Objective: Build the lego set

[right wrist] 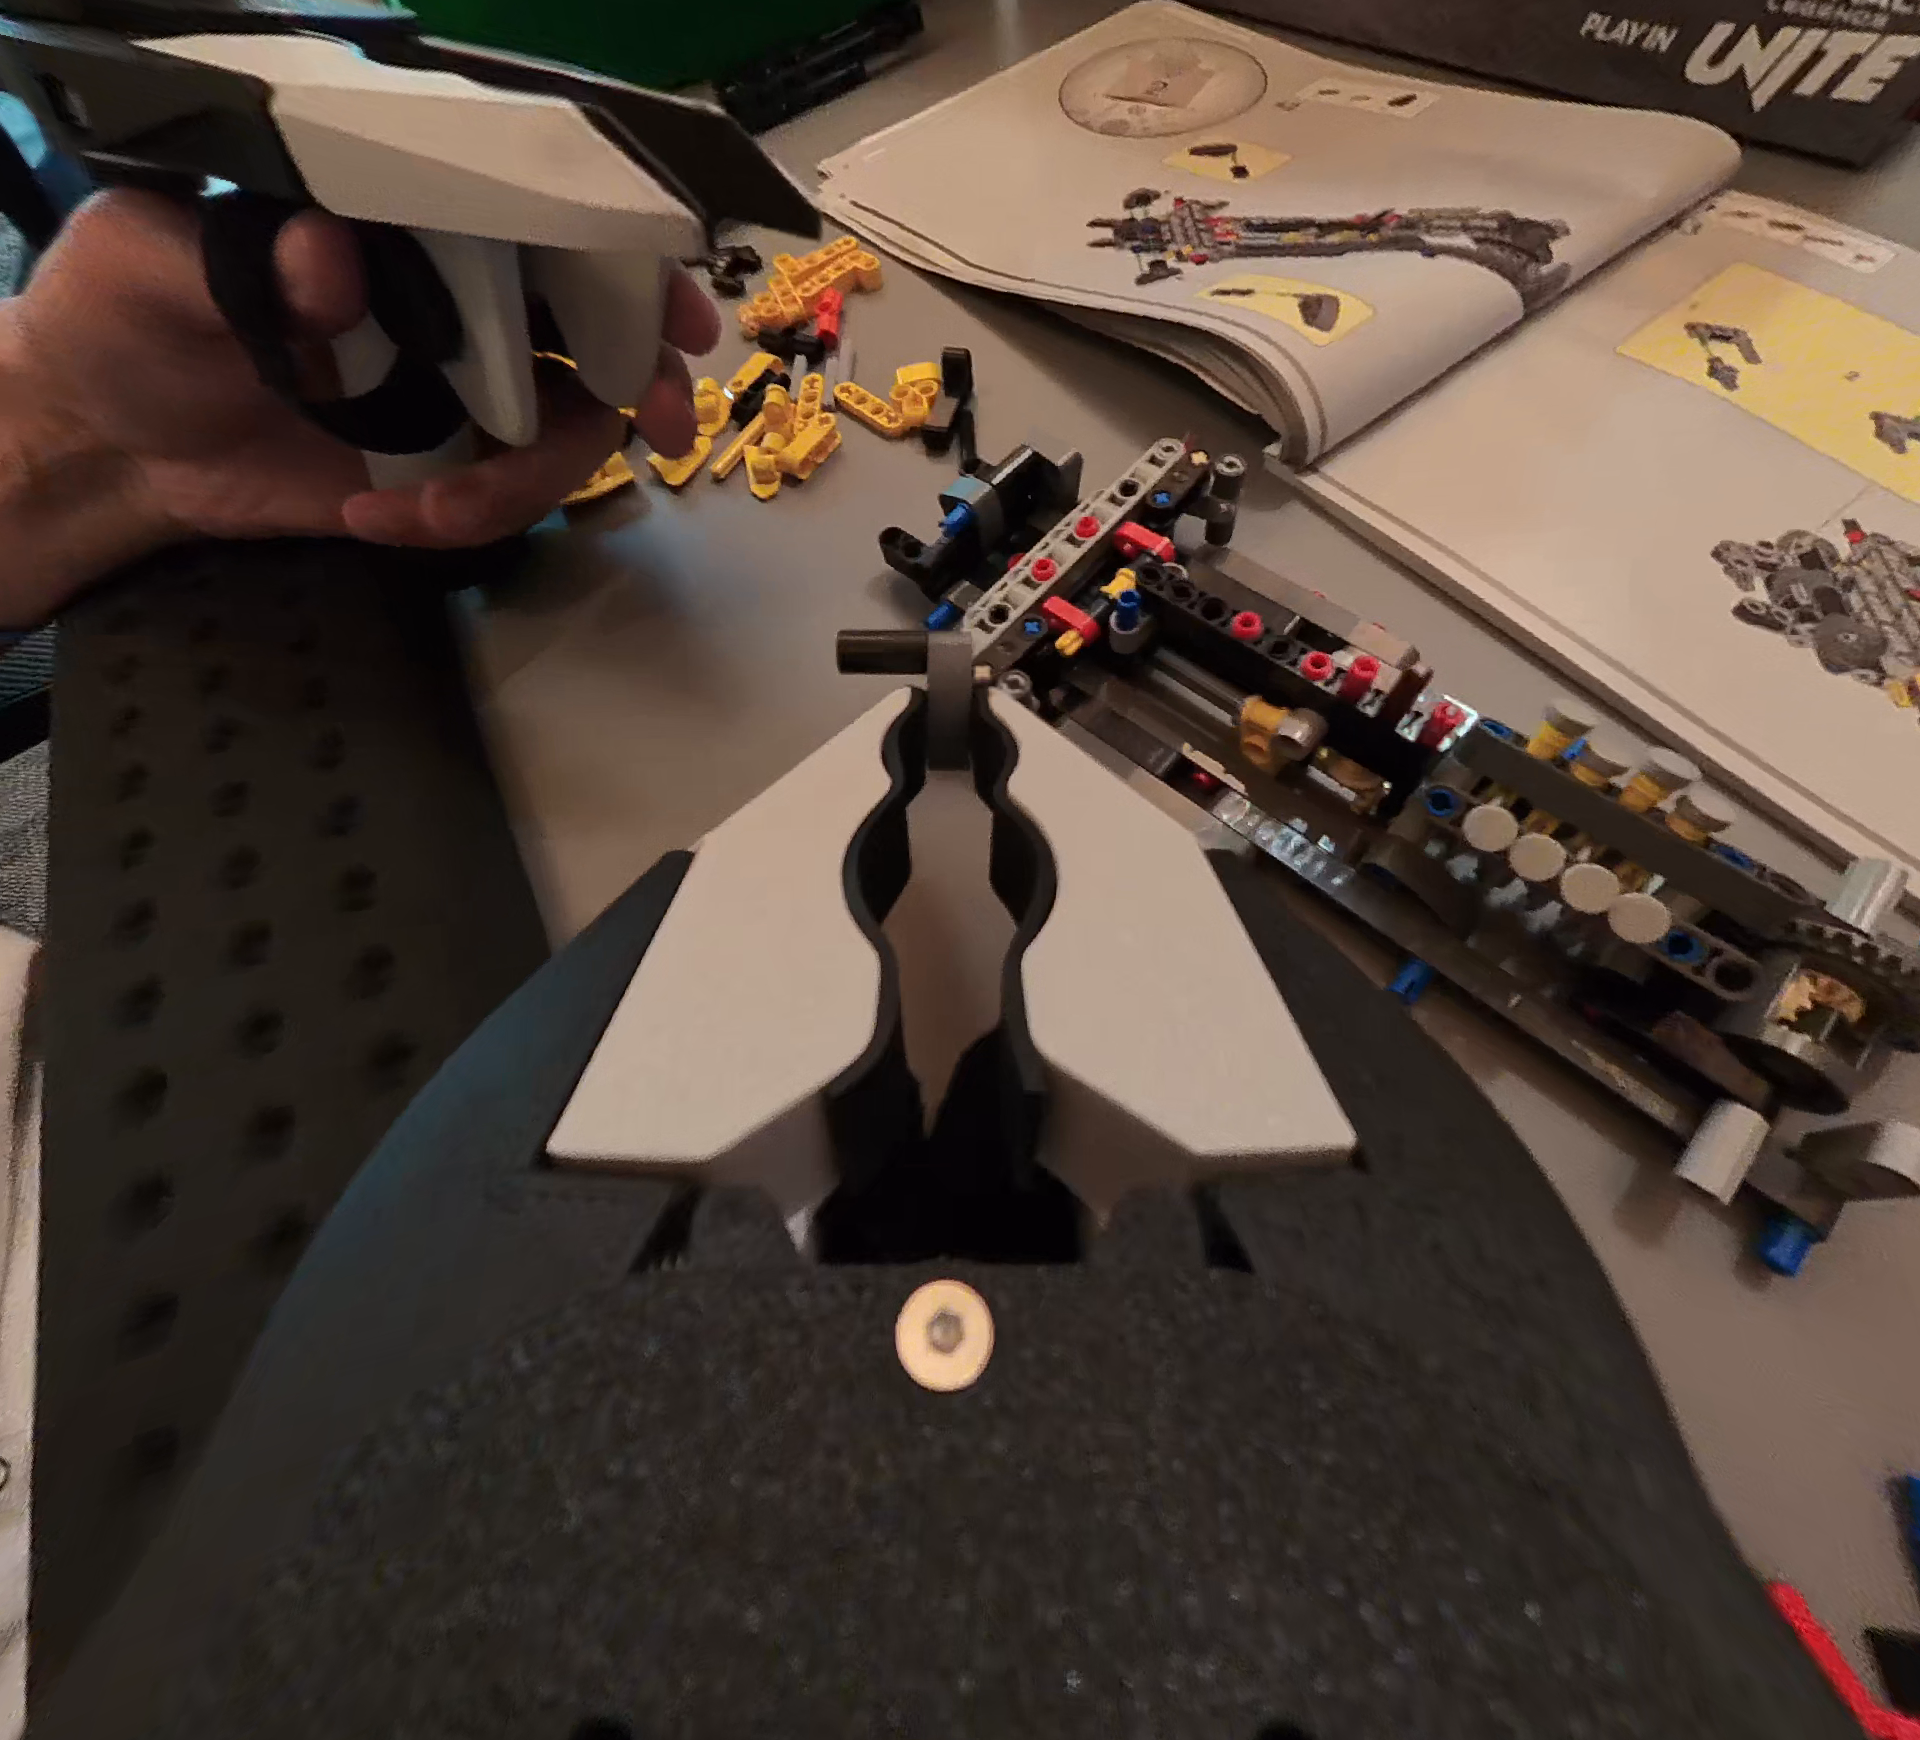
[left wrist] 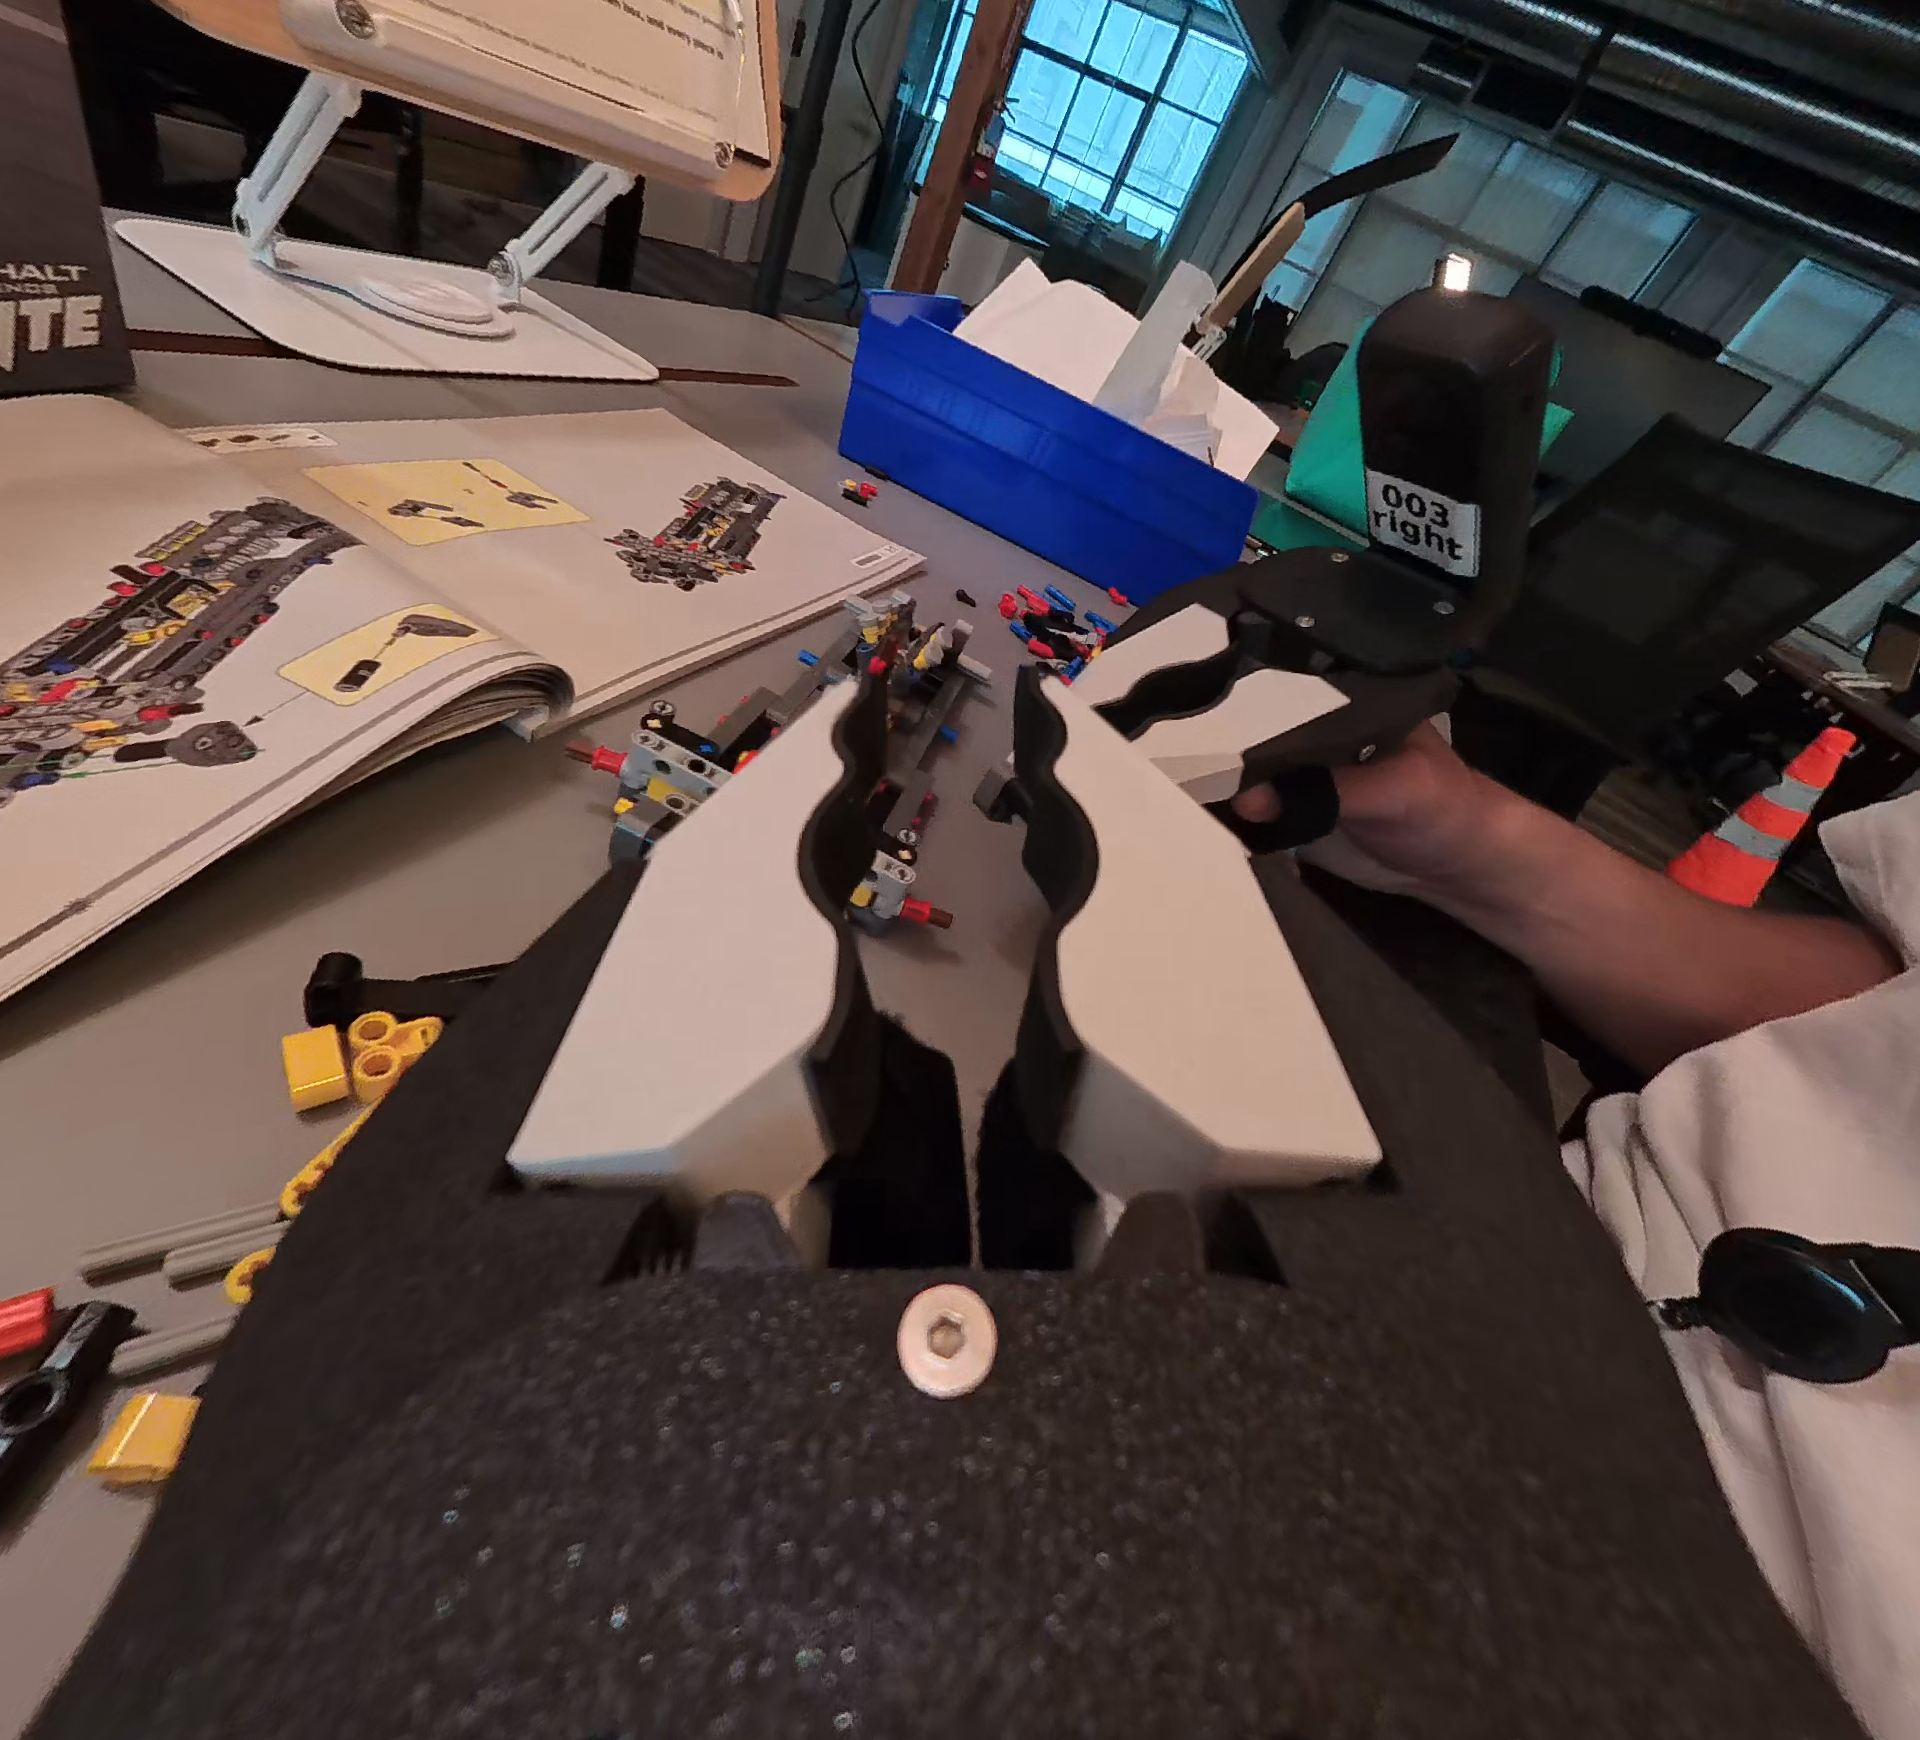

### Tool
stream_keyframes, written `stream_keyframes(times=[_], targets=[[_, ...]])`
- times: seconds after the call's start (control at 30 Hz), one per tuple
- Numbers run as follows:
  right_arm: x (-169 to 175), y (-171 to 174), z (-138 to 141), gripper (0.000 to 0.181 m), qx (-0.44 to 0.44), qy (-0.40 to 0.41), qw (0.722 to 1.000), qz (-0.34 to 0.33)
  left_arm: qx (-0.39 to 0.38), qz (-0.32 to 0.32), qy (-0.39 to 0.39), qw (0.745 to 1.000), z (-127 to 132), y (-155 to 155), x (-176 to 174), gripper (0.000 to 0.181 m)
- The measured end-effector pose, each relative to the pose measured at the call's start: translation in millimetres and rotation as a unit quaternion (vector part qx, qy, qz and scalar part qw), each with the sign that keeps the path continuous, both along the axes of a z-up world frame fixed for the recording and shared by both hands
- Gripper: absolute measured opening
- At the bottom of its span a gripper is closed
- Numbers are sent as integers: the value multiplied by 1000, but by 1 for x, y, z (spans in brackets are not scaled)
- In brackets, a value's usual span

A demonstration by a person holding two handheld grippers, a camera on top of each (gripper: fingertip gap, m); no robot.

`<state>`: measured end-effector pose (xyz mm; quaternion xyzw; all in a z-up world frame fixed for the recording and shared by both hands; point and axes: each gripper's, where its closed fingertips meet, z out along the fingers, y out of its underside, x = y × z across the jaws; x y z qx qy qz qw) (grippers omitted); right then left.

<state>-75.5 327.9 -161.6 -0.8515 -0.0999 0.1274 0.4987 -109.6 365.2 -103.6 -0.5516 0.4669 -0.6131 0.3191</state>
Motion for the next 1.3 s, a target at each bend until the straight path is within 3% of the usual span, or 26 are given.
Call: stream_keyframes(times=[0.43,0.47,0.53,0.73,0.9,1.17,1.3], targets=[[1,1,5,7,16,-15,1000,-5,4,-19,8,1000,-2,-8,1,19],[1,1,7,7,21,-25,999,-7,17,-37,15,999,-4,-15,0,2],[2,1,14,7,40,-55,998,-12,59,-67,40,995,-11,-29,2,2],[-10,0,41,6,130,-178,975,-22,111,-97,48,988,-16,-47,2,9],[-20,3,34,6,127,-212,969,-7,121,-98,42,987,-16,-50,4,17],[-22,5,36,7,130,-184,974,-2,82,-97,45,991,-15,-43,5,8],[-32,-2,34,10,120,-134,983,31,99,-141,51,984,-17,-48,-3,7]])
